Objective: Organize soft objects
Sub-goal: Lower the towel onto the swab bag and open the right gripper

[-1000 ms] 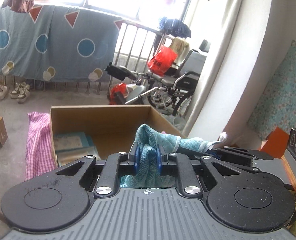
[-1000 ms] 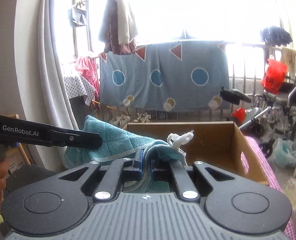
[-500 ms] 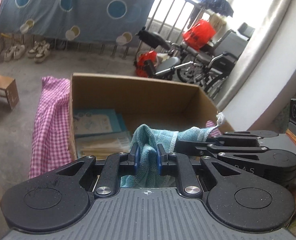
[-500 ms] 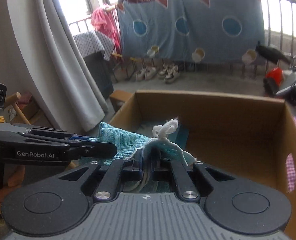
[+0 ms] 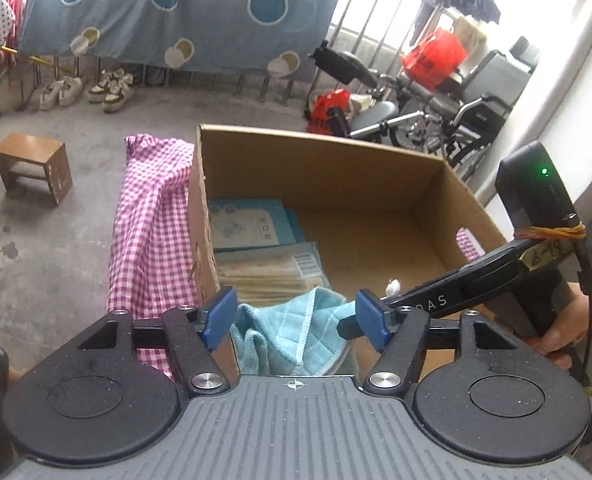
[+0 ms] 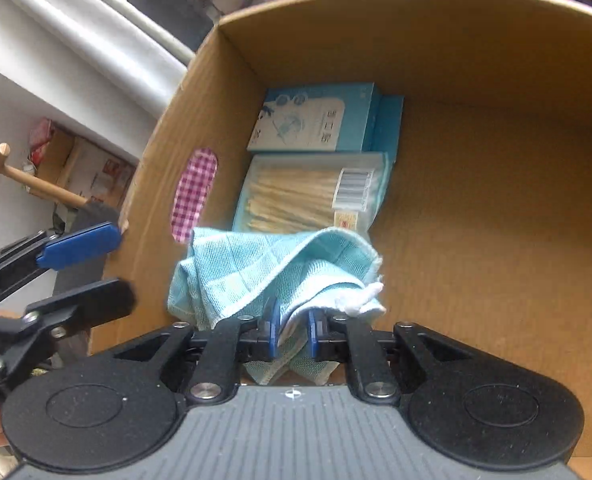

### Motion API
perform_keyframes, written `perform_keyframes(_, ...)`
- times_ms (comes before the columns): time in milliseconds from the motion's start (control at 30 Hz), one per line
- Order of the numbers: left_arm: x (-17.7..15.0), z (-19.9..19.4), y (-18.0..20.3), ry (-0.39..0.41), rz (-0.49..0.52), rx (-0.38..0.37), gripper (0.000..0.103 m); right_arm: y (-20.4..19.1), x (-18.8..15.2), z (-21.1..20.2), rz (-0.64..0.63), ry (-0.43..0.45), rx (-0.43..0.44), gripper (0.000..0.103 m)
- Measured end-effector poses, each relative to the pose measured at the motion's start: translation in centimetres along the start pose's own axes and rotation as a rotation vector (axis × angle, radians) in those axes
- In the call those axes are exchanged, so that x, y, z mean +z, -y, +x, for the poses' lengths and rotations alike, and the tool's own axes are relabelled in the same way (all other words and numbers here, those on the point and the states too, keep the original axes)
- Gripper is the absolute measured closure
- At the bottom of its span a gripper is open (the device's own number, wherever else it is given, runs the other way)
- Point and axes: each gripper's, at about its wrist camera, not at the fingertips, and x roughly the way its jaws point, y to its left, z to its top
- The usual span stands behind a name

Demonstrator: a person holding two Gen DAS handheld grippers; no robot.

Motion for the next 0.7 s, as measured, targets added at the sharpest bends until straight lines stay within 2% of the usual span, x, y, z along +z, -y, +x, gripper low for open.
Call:
perform_keyframes(67,0.2,-1.5,-0.3,0.058,-0.014,-0.014,0.030,-0.3,0.1,-1.4,-0.010,0.041,-0.003,0.088)
perform_keyframes(133,0.1,-3.2,-0.9,0.122,-0.029,-0.019,0.016,-0.8,0.5,-2.6,-0.030,0.077,-0.010,0.088)
perform_keyframes(167,0.1,-4.0,-1.2,0.153,-0.035,-0.014,0.012,-1.2,0.8,-2.9,-0.043,0.090,-0.015,0.088)
perform_keyframes(233,-0.3,-5.6,-1.7,0.227,-0.046,0.015,0.000,-2.0,1.5,-2.7,-0.070,0.091,-0.025,0.088)
perform_keyframes(333,-1.3,-7.4,-2.3,0.290,-0.056,0.051,0.001,-3.2,2.4,-0.6,-0.107,0.050,-0.043,0.088)
perform_keyframes(567,-3.7,-8.2,-4.7,0.250,-0.147,0.058,0.000,-3.5,4.6,6.1,-0.131,-0.092,-0.133,0.088)
perform_keyframes(700,-5.2,-8.4,-6.2,0.234,-0.187,0.077,0.001,-3.4,3.9,7.6,-0.125,-0.166,-0.152,0.088)
